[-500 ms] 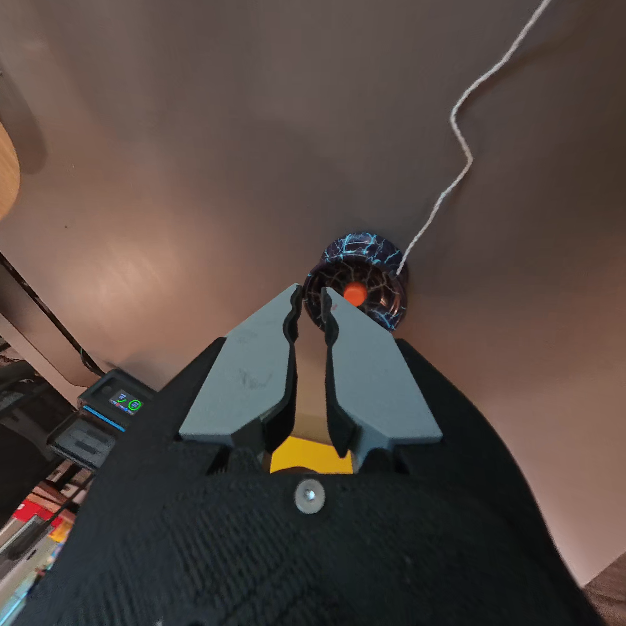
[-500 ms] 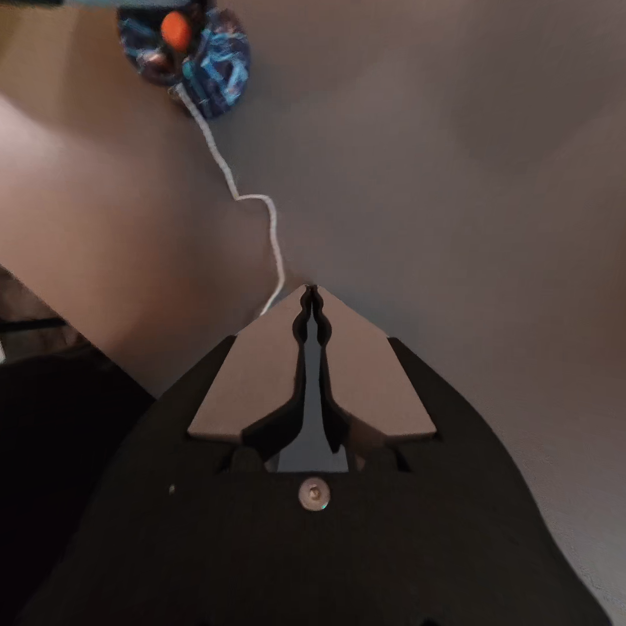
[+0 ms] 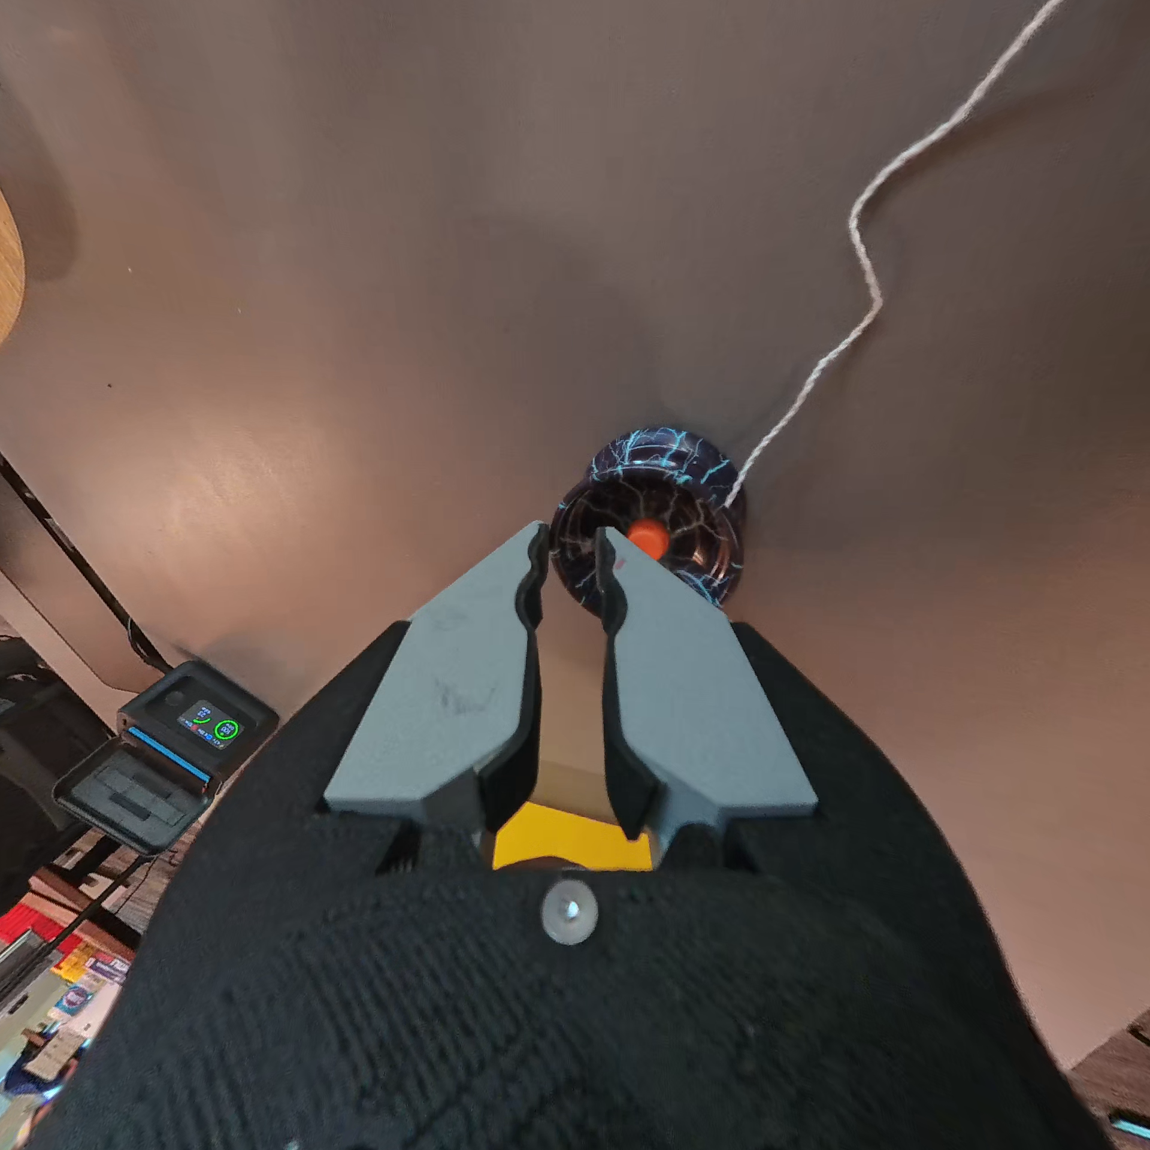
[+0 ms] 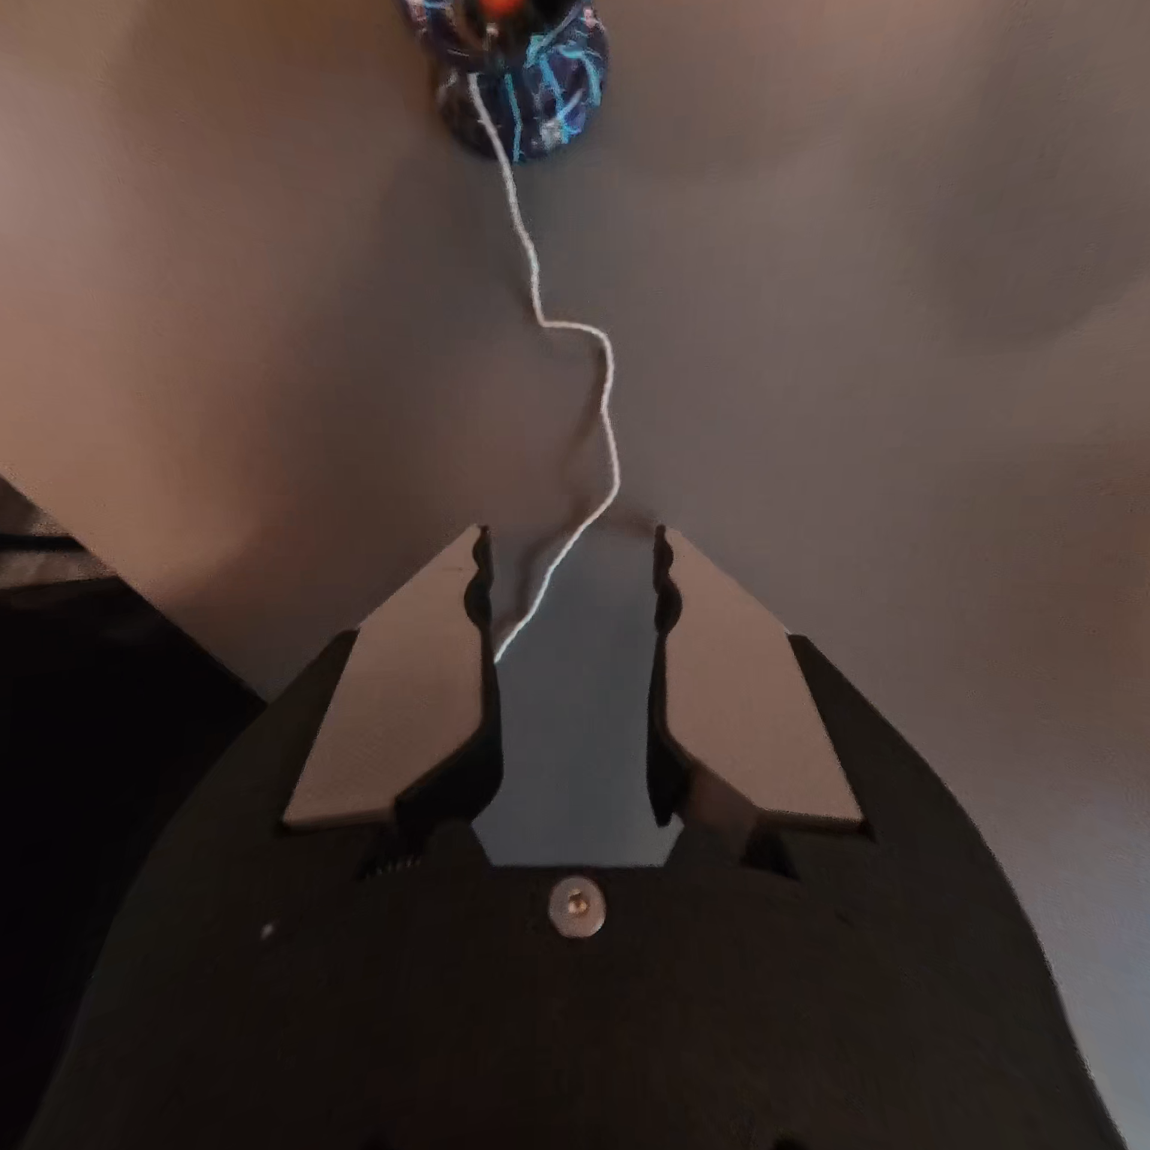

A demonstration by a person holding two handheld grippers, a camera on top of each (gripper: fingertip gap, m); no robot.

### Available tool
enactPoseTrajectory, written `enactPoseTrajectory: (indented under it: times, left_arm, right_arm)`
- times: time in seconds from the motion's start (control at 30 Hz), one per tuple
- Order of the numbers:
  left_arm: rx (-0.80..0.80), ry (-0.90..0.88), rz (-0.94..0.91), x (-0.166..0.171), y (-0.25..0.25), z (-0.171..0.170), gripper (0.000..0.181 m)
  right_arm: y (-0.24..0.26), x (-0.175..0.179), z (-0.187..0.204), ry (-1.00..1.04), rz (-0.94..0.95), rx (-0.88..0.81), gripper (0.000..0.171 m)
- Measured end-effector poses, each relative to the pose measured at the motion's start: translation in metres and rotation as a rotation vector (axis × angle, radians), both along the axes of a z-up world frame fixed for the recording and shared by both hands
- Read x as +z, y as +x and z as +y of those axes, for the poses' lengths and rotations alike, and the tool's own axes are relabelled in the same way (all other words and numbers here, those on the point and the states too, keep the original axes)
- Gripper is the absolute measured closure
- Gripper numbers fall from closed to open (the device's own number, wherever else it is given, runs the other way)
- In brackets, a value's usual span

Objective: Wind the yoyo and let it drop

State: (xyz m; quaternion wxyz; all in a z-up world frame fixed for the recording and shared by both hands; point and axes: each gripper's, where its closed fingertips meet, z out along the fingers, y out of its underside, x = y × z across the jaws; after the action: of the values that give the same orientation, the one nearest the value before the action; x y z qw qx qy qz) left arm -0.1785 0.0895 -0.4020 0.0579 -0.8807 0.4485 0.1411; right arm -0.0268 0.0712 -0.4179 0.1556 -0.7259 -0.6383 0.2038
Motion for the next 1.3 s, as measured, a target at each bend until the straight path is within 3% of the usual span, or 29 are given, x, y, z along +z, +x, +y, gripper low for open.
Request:
enactPoseTrajectory:
  times: [0.1,0.2,0.4,0.47,0.63,0.77,0.87,0.9,0.93,1.17,1.3]
  left_arm:
    - [-0.028,0.004,0.007,0.0,0.0,-0.001,0.169]
    - [-0.081,0.012,0.041,0.001,0.0,-0.002,0.169]
    - [-0.101,0.042,0.06,0.001,0.0,-0.003,0.169]
    - [-0.072,0.035,0.051,0.001,-0.001,-0.004,0.169]
    - [-0.073,0.03,0.069,0.001,-0.002,-0.005,0.169]
    - [-0.043,0.037,0.063,0.001,-0.004,-0.006,0.169]
    - [-0.055,0.043,0.071,0.001,-0.003,-0.007,0.169]
    - [-0.065,0.045,0.075,0.001,-0.003,-0.008,0.169]
    - [-0.077,0.046,0.08,0.002,-0.002,-0.009,0.169]
    - [-0.136,0.058,0.087,0.002,0.0,-0.015,0.169]
    - [0.04,0.085,0.013,0.008,-0.01,-0.02,0.164]
  right_arm:
    - [-0.001,-0.001,0.003,-0.006,0.008,0.012,0.13]
    - [0.002,-0.003,0.014,-0.004,0.017,0.034,0.171]
    - [0.004,-0.002,0.061,0.012,-0.023,-0.042,0.171]
    - [-0.002,0.008,0.059,-0.057,0.015,-0.037,0.171]
    - [0.001,0.011,0.022,-0.015,-0.008,0.043,0.128]
    - [0.004,0.0,0.001,0.066,-0.024,0.094,0.116]
    - [-0.001,-0.003,0.004,0.12,0.003,0.117,0.127]
    - [-0.002,-0.003,0.007,0.128,0.014,0.114,0.142]
    - [-0.002,-0.003,0.013,0.142,0.019,0.111,0.17]
    - [-0.001,-0.004,0.06,0.15,-0.033,0.066,0.171]
    - [-0.006,-0.002,0.075,0.106,-0.029,0.042,0.171]
